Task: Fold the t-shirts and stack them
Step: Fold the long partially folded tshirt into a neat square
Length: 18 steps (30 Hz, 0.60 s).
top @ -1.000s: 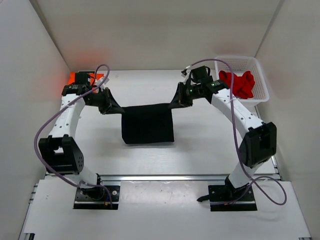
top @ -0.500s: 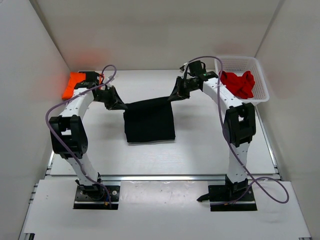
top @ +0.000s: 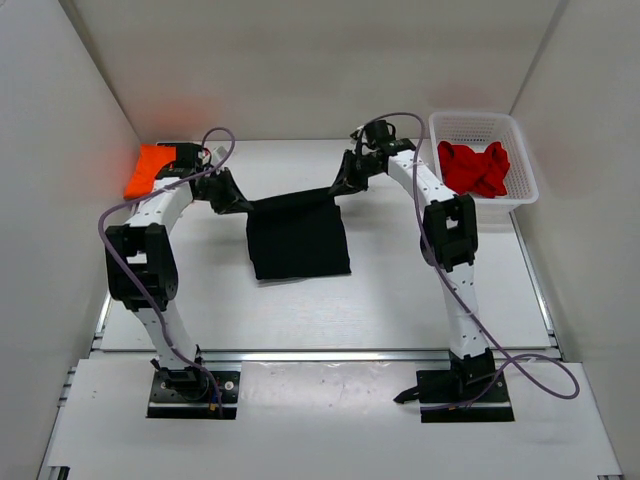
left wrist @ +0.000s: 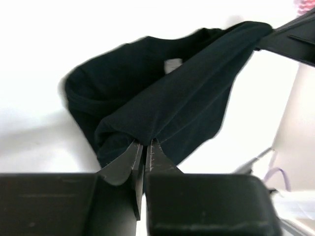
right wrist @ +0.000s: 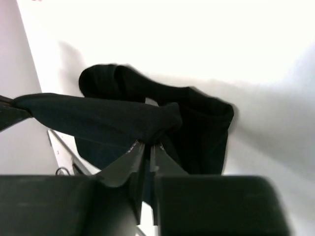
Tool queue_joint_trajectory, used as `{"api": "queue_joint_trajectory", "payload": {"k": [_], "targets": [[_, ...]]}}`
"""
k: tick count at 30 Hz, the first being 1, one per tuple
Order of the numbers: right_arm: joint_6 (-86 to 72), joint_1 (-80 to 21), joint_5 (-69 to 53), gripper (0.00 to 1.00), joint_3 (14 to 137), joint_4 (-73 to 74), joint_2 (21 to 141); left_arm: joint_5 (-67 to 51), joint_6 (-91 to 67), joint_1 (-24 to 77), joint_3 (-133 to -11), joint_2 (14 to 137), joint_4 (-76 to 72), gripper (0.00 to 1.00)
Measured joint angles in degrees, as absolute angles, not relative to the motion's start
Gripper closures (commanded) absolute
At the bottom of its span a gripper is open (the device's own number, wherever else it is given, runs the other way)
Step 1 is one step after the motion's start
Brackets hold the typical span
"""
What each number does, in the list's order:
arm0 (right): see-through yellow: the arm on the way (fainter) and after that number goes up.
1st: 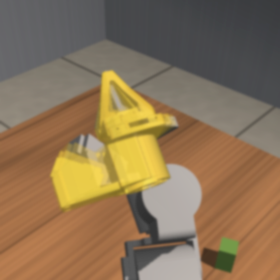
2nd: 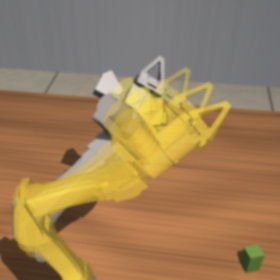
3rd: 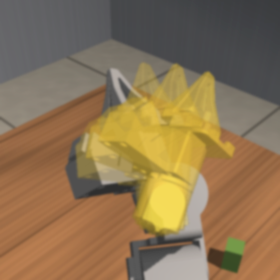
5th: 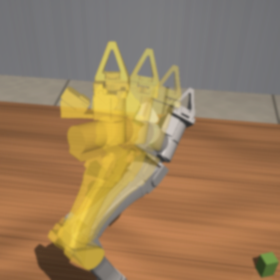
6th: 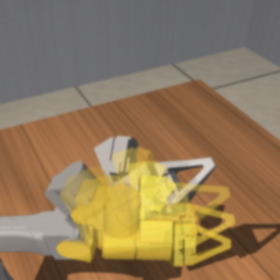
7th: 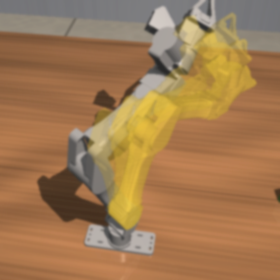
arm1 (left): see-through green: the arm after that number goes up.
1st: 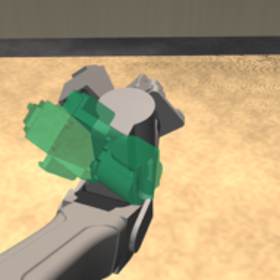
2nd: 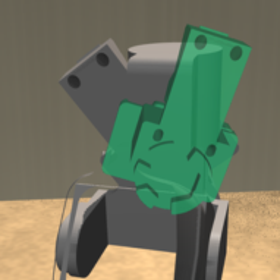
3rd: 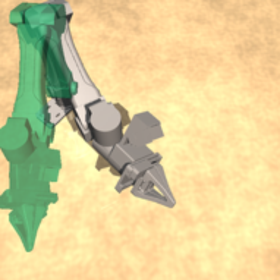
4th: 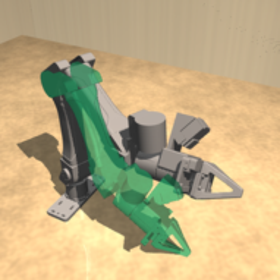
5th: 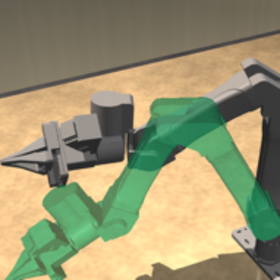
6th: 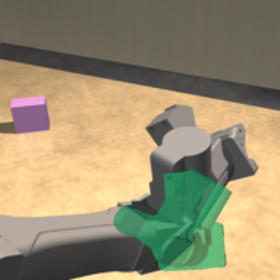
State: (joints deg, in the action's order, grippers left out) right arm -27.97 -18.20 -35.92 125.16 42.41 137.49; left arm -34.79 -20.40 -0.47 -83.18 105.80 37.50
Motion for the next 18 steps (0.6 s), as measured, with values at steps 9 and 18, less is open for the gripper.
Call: {"api": "queue_joint_trajectory", "payload": {"k": [9, 18], "targets": [[-27.3, -17.6, -30.9, 0.65, 131.0, 46.8, 141.6, -26.3, -17.7, 1.2, -79.2, 106.8, 32.8, 0.01], [-23.7, -21.8, -22.0, 0.84, 126.0, 43.0, 134.3, -23.7, -11.2, 2.7, -78.3, 101.7, 29.8, 0.32]]}}
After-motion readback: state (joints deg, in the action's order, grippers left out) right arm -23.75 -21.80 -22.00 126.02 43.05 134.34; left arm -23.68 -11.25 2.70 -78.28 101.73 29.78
